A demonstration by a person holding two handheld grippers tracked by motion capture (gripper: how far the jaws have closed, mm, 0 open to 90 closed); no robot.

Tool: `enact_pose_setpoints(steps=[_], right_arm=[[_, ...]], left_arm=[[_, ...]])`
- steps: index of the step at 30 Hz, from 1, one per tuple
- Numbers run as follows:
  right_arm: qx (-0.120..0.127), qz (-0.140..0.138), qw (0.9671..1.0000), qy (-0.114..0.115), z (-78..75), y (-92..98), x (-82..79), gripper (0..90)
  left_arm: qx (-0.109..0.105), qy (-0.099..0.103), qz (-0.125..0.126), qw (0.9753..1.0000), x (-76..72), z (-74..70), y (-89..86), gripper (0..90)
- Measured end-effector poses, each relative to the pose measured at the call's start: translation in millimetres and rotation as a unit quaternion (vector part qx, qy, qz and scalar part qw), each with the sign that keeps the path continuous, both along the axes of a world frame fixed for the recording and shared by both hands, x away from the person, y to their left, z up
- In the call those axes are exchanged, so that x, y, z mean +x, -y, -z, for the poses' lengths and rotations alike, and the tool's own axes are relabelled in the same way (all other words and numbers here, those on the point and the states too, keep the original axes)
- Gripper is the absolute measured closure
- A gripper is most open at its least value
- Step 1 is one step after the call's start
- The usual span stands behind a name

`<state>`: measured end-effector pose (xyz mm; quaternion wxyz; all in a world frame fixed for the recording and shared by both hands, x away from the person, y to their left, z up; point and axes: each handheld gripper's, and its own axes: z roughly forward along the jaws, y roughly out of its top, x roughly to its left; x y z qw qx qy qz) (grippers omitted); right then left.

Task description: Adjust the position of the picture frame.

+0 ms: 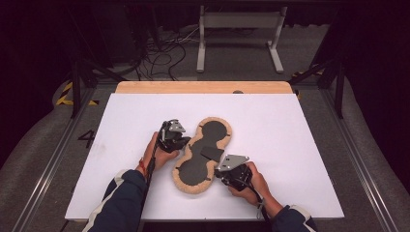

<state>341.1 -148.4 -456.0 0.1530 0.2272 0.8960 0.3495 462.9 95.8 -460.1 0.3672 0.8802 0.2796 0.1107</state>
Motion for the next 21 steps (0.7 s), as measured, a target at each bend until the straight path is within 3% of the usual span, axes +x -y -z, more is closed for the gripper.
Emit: enact_pose_setpoints(steps=[7, 10, 13, 15, 18, 19, 21], right_arm=[[-0.004, -0.015, 0.9999, 0.003, 0.2, -8.3, -11.6, 90.0], [0.000, -0.020, 0.9998, -0.004, -0.1, -6.1, -11.4, 90.0], [0.002, -0.021, 0.9998, -0.001, -5.0, 3.3, -11.3, 90.0], [0.002, -0.018, 0.9998, 0.002, -6.6, 7.0, -10.6, 90.0], [0.014, 0.006, 0.9999, 0.000, -10.2, 21.8, -5.4, 90.0], [0.014, 0.014, 0.9998, 0.004, -11.2, 26.1, -3.8, 90.0], [0.015, 0.035, 0.9992, 0.014, -13.2, 35.9, 0.7, 90.0]], left_arm=[[0.009, 0.005, 0.014, 0.9999, -2.2, -2.1, 6.2, 90.0], [-0.001, 0.000, 0.015, 0.9999, -4.1, -4.9, 0.3, 87.5], [-0.017, 0.014, 0.008, 0.9997, -15.7, -11.7, -15.0, 88.8], [-0.030, 0.022, 0.009, 0.9993, -30.6, -15.2, -26.3, 88.9], [-0.044, 0.033, 0.001, 0.9985, -53.6, -19.7, -42.0, 89.2], [-0.058, 0.036, -0.001, 0.9977, -64.9, -23.8, -50.1, 89.4], [-0.064, 0.042, -0.004, 0.9970, -81.8, -27.1, -58.0, 89.3]])
